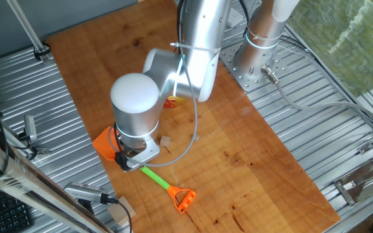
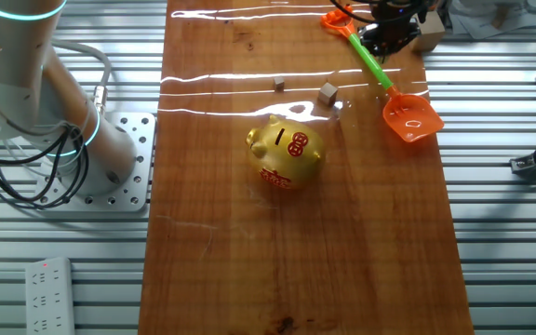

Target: Use a shovel to scoop up an object

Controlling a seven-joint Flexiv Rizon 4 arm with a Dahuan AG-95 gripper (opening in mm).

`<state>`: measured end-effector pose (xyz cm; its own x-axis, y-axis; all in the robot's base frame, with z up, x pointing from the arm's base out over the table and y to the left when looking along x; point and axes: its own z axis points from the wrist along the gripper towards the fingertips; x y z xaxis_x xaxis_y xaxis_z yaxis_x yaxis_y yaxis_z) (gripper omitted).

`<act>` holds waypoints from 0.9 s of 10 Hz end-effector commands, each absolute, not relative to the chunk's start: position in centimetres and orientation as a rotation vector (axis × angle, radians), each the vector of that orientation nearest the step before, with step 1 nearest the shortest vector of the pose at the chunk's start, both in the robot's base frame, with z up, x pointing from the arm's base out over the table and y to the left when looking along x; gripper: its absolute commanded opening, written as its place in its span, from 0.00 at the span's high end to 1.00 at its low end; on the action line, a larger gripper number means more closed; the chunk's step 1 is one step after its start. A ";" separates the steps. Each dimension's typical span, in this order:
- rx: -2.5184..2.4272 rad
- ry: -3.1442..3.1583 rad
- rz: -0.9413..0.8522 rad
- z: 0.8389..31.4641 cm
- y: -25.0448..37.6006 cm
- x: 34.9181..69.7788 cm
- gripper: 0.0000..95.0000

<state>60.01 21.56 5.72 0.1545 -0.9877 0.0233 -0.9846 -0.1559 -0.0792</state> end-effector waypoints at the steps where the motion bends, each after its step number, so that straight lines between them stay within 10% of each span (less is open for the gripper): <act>1: -2.381 1.986 -0.113 5.6 21.6 60.0 0.80; 2: -2.401 1.970 -0.119 5.4 21.6 60.1 0.60; 9: -2.425 1.967 -0.138 3.8 21.5 60.2 0.60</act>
